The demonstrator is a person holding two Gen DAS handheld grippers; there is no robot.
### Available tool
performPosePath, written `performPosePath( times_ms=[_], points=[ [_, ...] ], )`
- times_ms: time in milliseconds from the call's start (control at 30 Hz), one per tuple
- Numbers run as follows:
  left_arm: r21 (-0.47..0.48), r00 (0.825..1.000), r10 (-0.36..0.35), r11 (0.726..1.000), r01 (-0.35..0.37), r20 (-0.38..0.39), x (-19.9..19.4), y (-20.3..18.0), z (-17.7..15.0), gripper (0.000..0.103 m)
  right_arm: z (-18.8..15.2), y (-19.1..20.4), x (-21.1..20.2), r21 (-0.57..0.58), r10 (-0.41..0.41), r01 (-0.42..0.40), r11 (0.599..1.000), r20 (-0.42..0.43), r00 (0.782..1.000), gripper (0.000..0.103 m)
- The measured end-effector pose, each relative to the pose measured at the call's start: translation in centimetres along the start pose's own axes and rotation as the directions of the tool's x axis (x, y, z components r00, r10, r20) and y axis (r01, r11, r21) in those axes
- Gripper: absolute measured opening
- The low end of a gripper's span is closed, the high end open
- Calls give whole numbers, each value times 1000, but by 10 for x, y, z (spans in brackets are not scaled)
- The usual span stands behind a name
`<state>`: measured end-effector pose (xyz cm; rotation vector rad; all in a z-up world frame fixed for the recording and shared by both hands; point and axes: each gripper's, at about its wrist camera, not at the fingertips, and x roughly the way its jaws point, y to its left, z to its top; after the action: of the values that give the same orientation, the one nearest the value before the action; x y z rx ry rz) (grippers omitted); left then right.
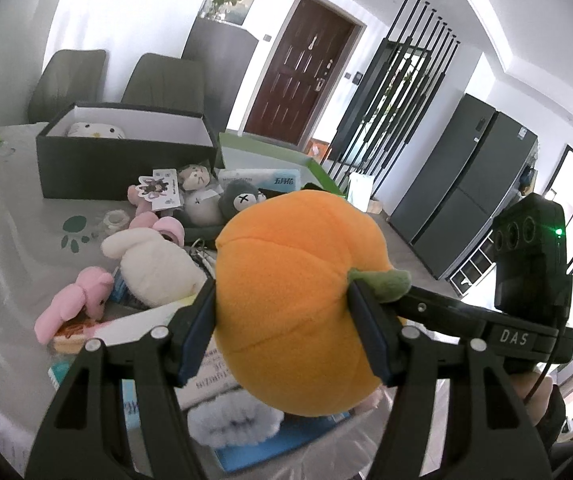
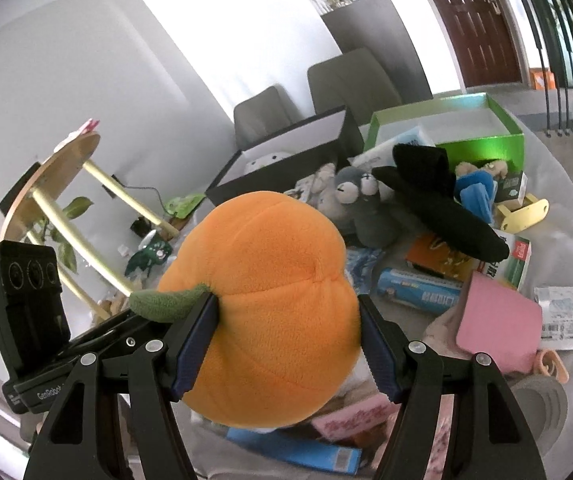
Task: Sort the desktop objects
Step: 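Lift the pumpkin plush with the right tool and carry it away from the pile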
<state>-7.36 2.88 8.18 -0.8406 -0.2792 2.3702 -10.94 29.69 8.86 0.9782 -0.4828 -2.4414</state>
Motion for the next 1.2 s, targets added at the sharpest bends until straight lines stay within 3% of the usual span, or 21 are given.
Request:
performPosePath(
  times_ms=[567,967,1200],
  points=[
    [9,993,-6,1000,5,115,-74,-6,-22,64,-27,66,-39,-101,1,5,995,55,998,71],
    [-37,989,-17,999,22,150,-101,52,-13,64,-22,116,-4,-145,-13,20,989,55,998,71],
    [-90,983,37,996,-21,179,-124,94,-11,64,-14,149,36,-172,18,-16,985,12,1000,71]
  ],
)
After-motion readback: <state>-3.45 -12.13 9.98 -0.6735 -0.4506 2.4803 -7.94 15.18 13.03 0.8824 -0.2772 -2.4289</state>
